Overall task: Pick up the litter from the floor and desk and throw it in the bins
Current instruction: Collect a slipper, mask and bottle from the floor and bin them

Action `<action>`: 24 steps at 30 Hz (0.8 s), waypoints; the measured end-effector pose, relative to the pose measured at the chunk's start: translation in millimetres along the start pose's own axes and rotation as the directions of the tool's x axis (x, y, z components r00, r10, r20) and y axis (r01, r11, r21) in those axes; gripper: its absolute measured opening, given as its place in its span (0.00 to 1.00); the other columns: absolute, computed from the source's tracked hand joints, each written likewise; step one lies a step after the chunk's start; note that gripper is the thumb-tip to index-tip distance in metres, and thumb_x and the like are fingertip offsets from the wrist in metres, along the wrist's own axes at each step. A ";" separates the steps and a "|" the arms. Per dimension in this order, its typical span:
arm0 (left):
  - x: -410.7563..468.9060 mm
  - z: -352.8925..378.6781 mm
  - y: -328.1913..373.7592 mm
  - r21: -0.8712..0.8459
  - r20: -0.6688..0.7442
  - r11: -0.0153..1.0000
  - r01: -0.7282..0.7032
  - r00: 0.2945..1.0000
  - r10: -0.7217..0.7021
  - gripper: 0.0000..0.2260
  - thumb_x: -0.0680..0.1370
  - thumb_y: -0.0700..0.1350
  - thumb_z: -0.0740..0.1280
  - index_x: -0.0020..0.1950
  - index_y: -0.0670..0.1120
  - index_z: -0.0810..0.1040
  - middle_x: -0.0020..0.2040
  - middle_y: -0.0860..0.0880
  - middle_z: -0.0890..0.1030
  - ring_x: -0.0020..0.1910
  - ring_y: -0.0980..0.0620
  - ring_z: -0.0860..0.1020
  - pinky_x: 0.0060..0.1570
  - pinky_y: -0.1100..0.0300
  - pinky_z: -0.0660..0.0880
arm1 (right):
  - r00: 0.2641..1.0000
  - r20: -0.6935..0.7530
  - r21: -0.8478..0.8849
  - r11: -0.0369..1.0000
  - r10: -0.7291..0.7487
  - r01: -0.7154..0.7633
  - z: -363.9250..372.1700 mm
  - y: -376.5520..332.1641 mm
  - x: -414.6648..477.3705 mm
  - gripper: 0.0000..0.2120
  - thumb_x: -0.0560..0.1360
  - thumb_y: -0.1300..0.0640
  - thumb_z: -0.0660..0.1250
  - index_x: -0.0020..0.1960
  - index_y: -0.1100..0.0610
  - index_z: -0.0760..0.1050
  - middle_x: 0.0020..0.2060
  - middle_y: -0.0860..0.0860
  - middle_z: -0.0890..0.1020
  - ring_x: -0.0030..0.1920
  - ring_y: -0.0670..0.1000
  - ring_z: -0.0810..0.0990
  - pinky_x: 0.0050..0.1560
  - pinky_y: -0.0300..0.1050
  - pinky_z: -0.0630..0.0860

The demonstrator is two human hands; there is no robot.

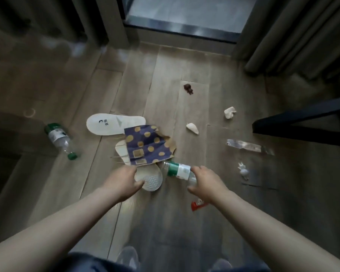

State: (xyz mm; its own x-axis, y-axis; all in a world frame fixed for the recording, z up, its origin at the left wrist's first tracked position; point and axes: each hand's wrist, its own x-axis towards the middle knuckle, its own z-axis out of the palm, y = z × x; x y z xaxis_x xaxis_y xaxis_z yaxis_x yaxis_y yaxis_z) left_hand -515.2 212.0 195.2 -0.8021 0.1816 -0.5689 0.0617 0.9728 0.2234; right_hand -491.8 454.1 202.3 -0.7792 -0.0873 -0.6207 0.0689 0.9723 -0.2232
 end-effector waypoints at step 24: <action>114.2 128.7 -72.5 -0.474 -0.220 0.859 0.193 0.919 -0.328 0.14 0.74 0.58 0.68 0.42 0.47 0.77 0.51 0.40 0.82 0.53 0.40 0.80 0.47 0.56 0.73 | 0.971 -0.192 -0.077 0.989 -0.142 0.129 112.4 44.4 134.4 0.35 0.69 0.44 0.72 0.71 0.53 0.62 0.64 0.52 0.71 0.62 0.54 0.71 0.63 0.51 0.71</action>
State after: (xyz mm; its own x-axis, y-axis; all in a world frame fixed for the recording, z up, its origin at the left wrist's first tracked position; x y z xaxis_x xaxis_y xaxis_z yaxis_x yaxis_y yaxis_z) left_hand -534.9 180.8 12.1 -0.8878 -0.1842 -0.4218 -0.3837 0.8023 0.4572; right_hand -523.4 461.2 24.5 -0.8859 -0.1813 -0.4270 -0.0809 0.9667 -0.2426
